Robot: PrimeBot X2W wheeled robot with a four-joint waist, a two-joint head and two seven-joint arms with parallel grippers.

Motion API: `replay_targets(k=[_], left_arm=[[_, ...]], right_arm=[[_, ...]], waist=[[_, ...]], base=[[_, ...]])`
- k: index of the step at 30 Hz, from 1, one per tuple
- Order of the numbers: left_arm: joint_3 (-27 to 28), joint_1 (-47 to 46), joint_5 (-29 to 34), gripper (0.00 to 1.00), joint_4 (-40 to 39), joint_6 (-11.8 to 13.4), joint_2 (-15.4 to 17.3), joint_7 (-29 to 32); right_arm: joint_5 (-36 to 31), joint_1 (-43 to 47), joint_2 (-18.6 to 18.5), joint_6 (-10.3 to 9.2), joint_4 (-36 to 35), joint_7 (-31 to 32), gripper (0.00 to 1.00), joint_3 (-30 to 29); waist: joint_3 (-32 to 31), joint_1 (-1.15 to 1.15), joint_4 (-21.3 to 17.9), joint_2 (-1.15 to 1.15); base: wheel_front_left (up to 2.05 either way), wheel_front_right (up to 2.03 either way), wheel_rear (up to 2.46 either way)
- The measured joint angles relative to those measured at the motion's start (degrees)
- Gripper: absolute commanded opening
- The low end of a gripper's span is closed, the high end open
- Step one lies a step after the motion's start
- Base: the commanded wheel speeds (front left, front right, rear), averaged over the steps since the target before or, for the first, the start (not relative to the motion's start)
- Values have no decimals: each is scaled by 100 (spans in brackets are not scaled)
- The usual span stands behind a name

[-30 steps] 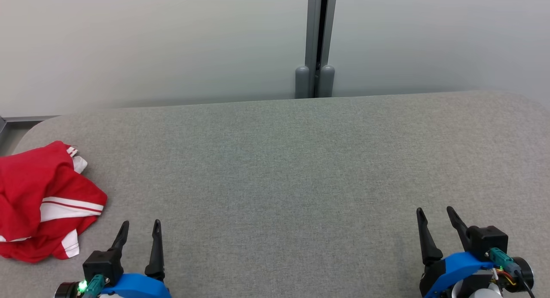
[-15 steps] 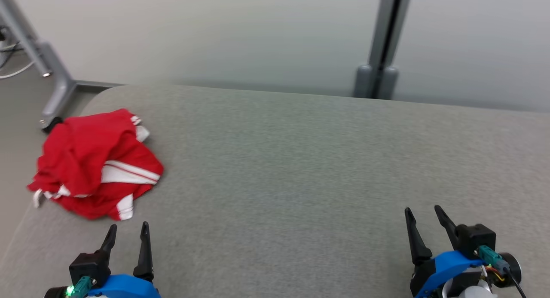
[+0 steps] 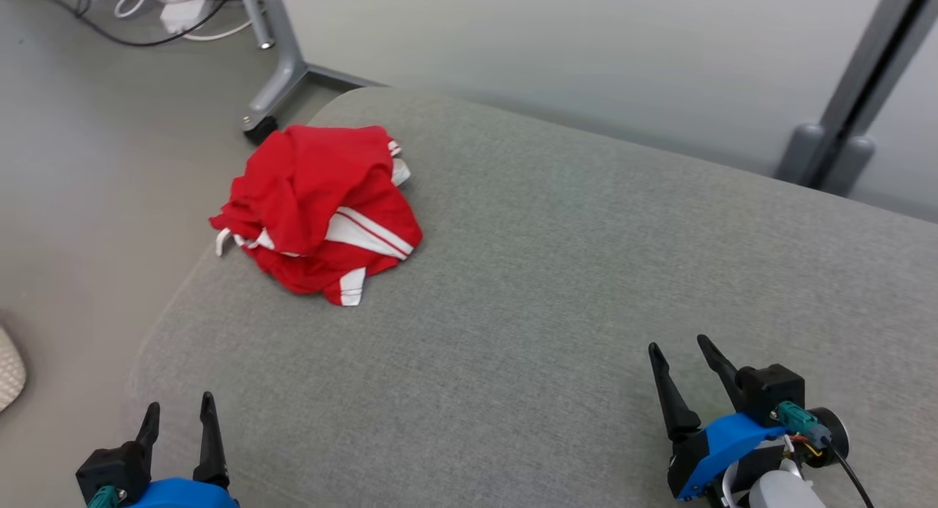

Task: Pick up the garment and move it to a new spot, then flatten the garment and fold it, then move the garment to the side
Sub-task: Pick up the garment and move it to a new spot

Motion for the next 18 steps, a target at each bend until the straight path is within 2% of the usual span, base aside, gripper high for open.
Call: replay_targets(k=[5,10,13,18], left_arm=[[58,-9,-10,100,42,0,-9,0],[-11,-341,-175,100,124,0,107,0],[-187,-733,-381,100,143,0,332,0],[-634,-1558,-925,100,168,0,904,0]], right_arm=[[0,-77,1,0,43,0,100,54],[-123,-145,2,0,20,0,100,88],[-233,-225,0,0,-52,0,100,46],[-407,-345,-1,-1,-134,0,100,-27]], waist=[[180,0,185,0],[388,0,54,0],[572,0,-95,0],[908,1,-333,0]], base=[[0,0,0],[0,0,0],[0,0,0],[0,0,0]])
